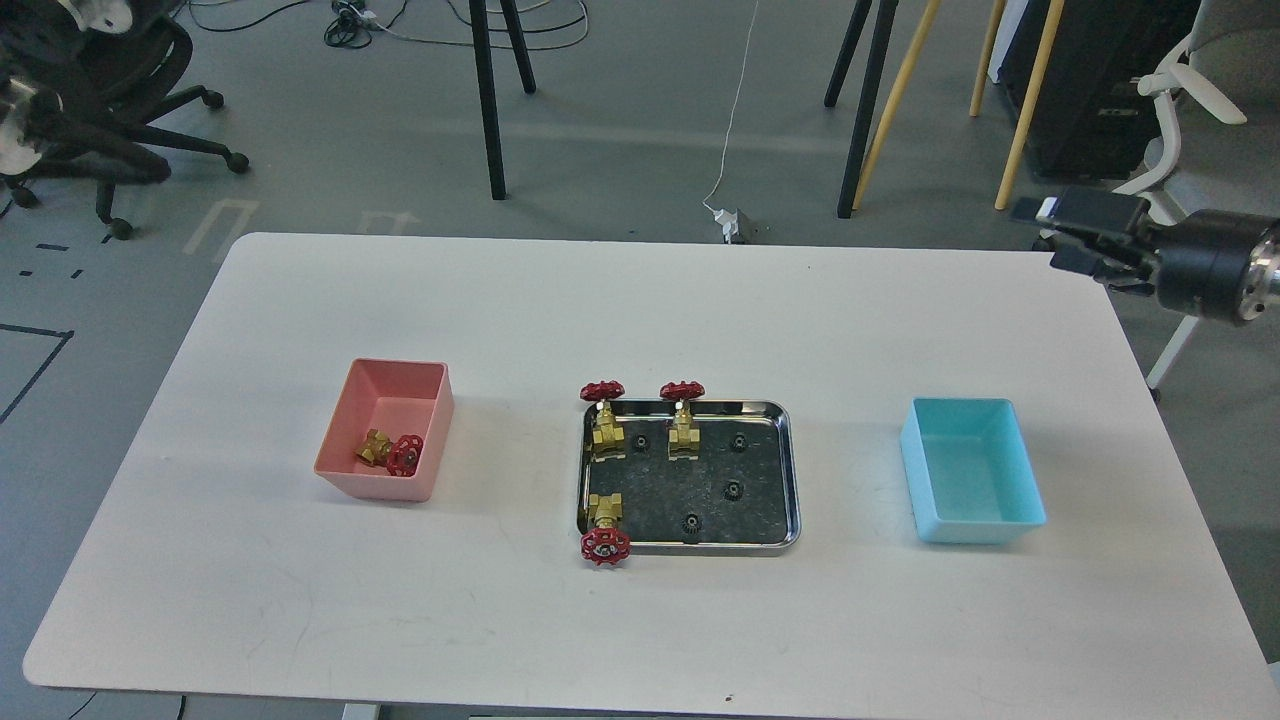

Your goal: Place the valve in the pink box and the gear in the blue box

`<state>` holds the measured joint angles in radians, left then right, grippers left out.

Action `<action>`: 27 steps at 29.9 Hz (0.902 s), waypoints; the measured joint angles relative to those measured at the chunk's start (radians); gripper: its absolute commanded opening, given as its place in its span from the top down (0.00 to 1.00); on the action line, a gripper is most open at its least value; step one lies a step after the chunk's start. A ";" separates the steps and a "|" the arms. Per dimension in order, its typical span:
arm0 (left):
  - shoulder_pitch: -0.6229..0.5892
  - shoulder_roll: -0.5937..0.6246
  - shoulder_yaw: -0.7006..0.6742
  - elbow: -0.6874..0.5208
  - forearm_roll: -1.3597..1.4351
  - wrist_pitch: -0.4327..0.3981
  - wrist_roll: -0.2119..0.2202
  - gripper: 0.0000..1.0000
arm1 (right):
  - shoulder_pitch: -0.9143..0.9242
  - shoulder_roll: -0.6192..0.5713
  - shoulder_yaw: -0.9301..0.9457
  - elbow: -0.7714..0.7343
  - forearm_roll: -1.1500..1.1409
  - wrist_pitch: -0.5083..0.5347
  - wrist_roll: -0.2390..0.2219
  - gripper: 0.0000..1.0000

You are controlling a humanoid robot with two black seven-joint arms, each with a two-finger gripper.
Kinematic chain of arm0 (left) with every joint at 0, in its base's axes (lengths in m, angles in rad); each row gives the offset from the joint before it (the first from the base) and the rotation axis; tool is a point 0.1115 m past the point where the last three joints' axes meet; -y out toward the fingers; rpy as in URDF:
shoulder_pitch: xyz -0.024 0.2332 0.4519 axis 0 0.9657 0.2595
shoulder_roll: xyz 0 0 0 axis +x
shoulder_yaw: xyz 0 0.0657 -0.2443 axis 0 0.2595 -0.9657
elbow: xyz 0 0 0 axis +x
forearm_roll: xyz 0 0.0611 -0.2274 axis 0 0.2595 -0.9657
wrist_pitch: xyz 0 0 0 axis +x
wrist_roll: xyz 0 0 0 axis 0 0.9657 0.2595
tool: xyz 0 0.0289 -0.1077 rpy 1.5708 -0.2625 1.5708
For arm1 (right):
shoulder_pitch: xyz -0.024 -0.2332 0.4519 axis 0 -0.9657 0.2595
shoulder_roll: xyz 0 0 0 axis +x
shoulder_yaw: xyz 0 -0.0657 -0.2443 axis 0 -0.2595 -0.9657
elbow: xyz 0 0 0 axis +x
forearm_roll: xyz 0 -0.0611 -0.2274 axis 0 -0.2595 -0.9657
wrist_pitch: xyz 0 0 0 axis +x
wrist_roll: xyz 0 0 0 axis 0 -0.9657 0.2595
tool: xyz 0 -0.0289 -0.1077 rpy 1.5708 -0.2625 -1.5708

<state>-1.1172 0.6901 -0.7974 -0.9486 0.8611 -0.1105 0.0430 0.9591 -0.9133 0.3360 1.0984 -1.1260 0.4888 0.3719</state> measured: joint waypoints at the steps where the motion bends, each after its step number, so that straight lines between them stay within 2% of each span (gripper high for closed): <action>1: -0.036 0.000 0.003 0.039 -0.007 -0.008 0.000 0.04 | 0.004 0.013 0.000 0.028 -0.056 0.000 0.000 0.01; 6: -0.152 -0.002 0.010 0.169 -0.014 -0.041 -0.003 0.04 | 0.032 0.111 -0.001 0.130 -0.358 0.000 0.000 0.01; 13: -0.234 -0.005 0.010 0.267 -0.016 -0.043 -0.007 0.04 | 0.055 0.331 -0.043 0.133 -0.650 0.000 0.000 0.01; 19: -0.268 -0.007 0.010 0.306 -0.017 -0.038 -0.018 0.04 | 0.076 0.492 -0.182 0.069 -0.736 0.000 -0.017 0.01; 22: -0.278 -0.006 0.010 0.308 -0.018 -0.035 -0.018 0.04 | 0.071 0.548 -0.202 0.011 -0.745 0.000 -0.039 0.01; 27: -0.295 -0.002 0.011 0.327 -0.019 -0.035 -0.018 0.04 | 0.068 0.628 -0.207 -0.096 -0.762 0.000 -0.046 0.01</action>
<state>-1.4126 0.6879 -0.7862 -0.6218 0.8424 -0.1455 0.0251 1.0267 -0.2857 0.1291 1.0026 -1.8881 0.4888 0.3257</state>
